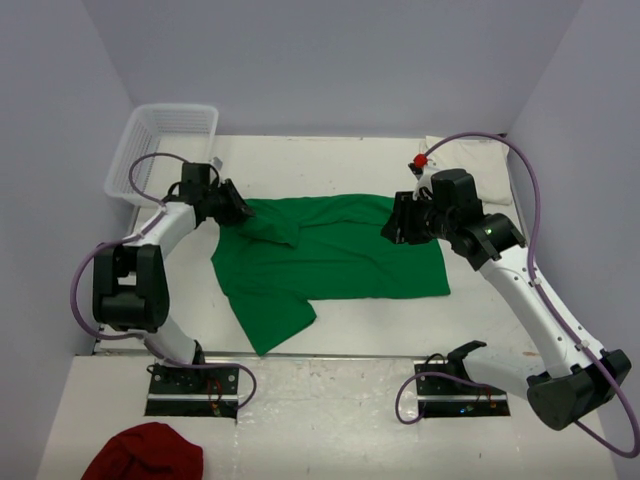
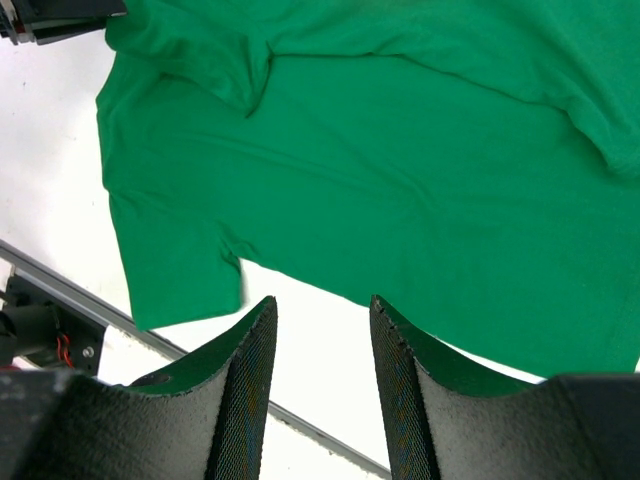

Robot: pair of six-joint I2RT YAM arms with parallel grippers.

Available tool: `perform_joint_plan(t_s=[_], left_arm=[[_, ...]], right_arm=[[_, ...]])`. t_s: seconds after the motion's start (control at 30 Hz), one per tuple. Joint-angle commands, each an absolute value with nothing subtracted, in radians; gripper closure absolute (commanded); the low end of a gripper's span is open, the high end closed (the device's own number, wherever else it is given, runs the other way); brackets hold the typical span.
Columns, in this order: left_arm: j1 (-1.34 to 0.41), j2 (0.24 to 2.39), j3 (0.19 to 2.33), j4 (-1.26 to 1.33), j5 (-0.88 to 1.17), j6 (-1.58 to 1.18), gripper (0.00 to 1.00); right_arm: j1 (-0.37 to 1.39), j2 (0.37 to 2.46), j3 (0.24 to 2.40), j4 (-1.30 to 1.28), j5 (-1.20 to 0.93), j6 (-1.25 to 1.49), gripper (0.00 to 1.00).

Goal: Fold and stack the t-shirts
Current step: Fold the flattened tshirt in 1/3 of the way

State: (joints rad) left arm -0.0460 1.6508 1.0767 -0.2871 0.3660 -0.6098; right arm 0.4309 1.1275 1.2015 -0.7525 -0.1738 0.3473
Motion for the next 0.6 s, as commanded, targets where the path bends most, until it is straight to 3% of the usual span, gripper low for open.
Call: perform_joint_plan(t_s=[0.0,0.4,0.57], left_arm=[[-0.037,1.595,1.095,-0.340,0.399,-0.611,0.68],[-0.038,1.457,0.963,-0.417,0.422,-0.630,0.64],[-0.040,1.390,0.901,-0.466,0.287,-0.634,0.65]], right_arm=[[0.430,1.123,1.207,-0.738,-0.189,0.354,0.56],[0.431,1.111,1.210,-0.742,-0.187,0.357,0.56],[0.431,1.123,1.209,-0.739,-0.204,0.357,0.56]])
